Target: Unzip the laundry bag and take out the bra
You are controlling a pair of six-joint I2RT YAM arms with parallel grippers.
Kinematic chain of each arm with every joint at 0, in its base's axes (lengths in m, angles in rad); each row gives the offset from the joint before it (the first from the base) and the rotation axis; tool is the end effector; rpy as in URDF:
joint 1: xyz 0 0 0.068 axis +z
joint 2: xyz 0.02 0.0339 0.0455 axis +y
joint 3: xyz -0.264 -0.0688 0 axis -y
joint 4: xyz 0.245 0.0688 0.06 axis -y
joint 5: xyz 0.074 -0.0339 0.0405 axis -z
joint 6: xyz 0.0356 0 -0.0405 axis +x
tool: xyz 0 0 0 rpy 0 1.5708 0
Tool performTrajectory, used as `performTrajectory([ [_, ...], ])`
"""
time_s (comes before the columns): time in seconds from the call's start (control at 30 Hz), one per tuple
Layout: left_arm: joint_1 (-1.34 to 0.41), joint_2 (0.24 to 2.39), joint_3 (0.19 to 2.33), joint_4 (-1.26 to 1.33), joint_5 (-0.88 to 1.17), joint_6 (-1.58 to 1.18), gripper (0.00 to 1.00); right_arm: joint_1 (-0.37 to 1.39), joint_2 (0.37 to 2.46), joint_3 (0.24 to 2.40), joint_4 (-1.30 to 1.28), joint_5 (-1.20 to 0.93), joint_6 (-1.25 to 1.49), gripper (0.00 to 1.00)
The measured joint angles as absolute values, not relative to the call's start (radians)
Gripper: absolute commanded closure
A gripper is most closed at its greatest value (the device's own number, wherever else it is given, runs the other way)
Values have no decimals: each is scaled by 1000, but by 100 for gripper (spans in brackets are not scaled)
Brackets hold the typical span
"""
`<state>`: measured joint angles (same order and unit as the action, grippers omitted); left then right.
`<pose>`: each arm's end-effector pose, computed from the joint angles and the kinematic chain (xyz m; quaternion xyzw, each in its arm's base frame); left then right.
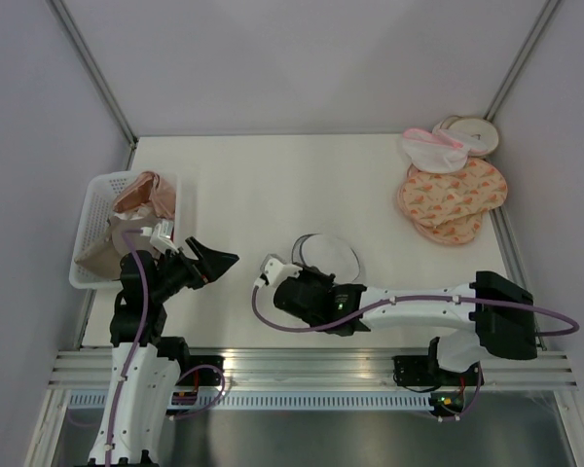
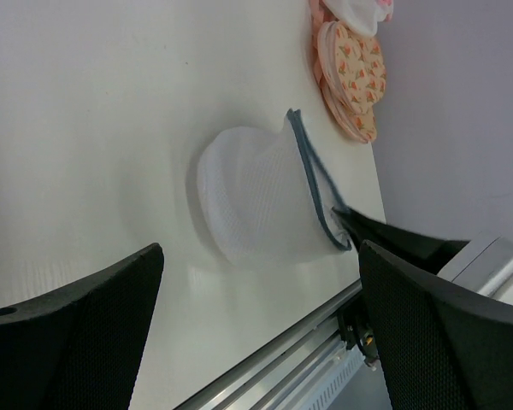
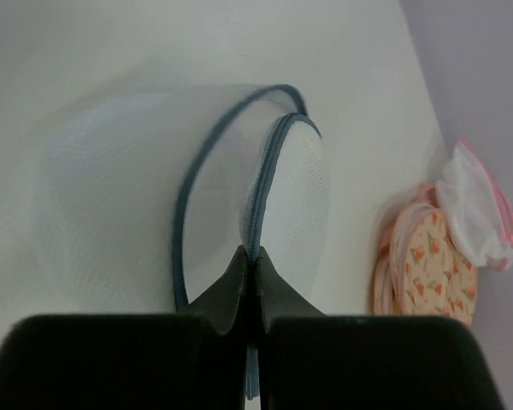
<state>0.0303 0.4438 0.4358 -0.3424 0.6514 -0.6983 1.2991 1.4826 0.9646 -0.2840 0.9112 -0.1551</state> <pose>0.1237 -0.0178 0.2498 -0.1053 0.7908 -0.4257 0.4269 0.1092 0.2872 0.2384 -0.4301 0.7316 -0.1607 0.5039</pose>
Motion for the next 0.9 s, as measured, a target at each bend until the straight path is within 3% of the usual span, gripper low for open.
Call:
performTrajectory([
  [0.1, 30, 444, 435, -342, 651, -698, 2, 1352, 1520, 945, -313, 822, -162, 98],
  [0.2, 30, 445, 435, -341, 654, -698, 0, 1377, 1546, 925, -330, 771, -159, 84],
  [0.33, 30, 445, 434, -328, 667, -698, 0, 1380, 1555, 924, -347, 775, -143, 52],
  [0.37, 30, 445, 434, -322, 677, -698, 0, 1380, 1555, 930, -358, 785, -134, 49],
  [0.4, 30, 445, 434, -316, 688, -698, 0, 1380, 1555, 940, -373, 799, -122, 36],
  [0.43, 30, 445, 434, -310, 697, -698, 0, 1380, 1555, 954, -386, 814, -103, 3],
  [0.9, 17, 465, 434, -271, 764, -698, 1, 1293, 1200, 1010, -428, 831, 269, 2],
])
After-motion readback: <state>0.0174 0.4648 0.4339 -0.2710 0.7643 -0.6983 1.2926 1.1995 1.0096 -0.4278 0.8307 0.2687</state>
